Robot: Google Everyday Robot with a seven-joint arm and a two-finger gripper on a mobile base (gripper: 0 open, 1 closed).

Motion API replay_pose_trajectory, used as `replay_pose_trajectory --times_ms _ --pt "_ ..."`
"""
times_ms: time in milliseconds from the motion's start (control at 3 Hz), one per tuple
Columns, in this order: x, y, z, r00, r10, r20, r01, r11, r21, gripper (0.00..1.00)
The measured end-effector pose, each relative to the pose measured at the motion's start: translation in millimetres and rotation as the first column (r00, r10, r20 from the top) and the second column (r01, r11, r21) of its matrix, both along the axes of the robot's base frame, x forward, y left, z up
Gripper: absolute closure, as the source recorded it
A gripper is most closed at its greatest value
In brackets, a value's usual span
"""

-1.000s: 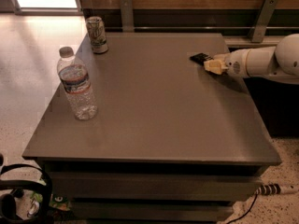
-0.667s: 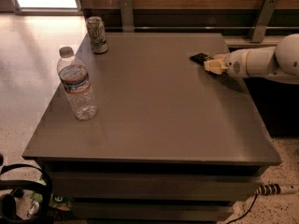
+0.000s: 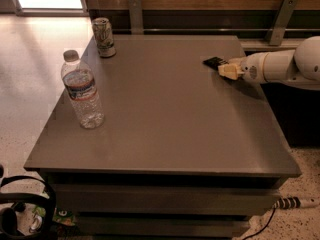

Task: Move rxbar chocolate near water bottle

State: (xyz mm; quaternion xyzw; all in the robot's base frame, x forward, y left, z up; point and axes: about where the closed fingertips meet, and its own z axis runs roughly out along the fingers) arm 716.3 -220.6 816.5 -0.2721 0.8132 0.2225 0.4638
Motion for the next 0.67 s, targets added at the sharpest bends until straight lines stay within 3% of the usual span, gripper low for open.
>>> replay_pose_trajectory --times_ms 667 --pt "0.0 -0.1 0.3 1.0 0.0 0.0 0.0 1.0 0.0 1.0"
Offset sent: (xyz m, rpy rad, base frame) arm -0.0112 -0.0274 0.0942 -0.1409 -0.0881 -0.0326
